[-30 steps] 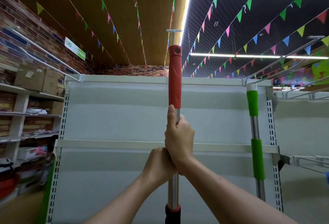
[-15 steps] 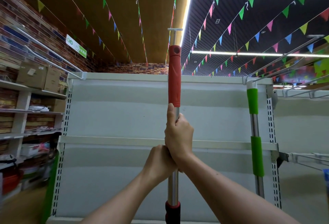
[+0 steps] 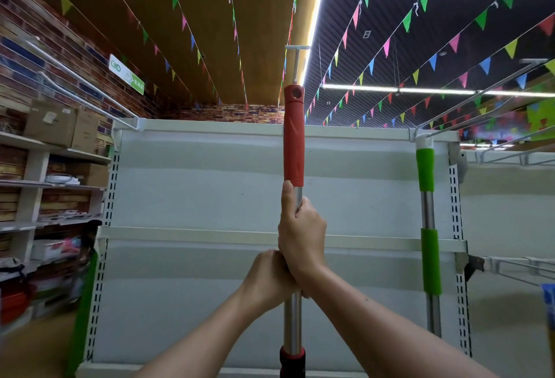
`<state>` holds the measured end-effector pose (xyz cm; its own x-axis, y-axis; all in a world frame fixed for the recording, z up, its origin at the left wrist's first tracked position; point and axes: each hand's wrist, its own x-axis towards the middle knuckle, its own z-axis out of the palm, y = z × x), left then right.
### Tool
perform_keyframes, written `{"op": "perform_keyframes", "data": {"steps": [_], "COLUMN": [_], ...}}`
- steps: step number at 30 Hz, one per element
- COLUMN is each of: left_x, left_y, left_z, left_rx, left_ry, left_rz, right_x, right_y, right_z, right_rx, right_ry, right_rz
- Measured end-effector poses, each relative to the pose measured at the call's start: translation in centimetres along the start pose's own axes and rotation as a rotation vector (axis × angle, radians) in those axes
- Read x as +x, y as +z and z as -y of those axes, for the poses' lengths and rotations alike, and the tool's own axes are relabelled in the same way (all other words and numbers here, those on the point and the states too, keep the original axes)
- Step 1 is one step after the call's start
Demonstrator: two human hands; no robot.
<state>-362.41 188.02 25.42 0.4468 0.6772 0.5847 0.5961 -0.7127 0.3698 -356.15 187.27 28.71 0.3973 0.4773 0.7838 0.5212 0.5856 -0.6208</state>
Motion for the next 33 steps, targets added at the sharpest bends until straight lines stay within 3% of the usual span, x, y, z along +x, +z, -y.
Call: {"op": "perform_keyframes", "data": {"steps": [10,20,26,30,33], "left_x": [0.9,1.6,2.2,3.7,4.9], "left_y": [-2.4,-4.0,-9.4,-12.5,-13.5], "left_z": [0.0,-1.1,-1.4,-2.4,-4.9], "left_rx": [-0.086,-0.004,-0.327,-0.715,-0.772], "left_ry": [0.048,0.042,-0.067,-0.016,0.063], "left_rz": [0.121,0.211,0.593,0.416,0.207], "right_x": [1.0,1.6,1.6,1.3,1.0], "right_y": [-0.9,-1.0,-1.7,-1.1,-0.9], "right_z": [2.2,2.8,2.8,1.9,2.0], "right_rx": [-0.016,-0.022,-0.057,-0.024,0.015], "right_ry": [-0.06,-0.077,-0.078,-0.015,0.026], "right_rz": [-0.018,-0.034,-0.047,-0.041,-0.043]}}
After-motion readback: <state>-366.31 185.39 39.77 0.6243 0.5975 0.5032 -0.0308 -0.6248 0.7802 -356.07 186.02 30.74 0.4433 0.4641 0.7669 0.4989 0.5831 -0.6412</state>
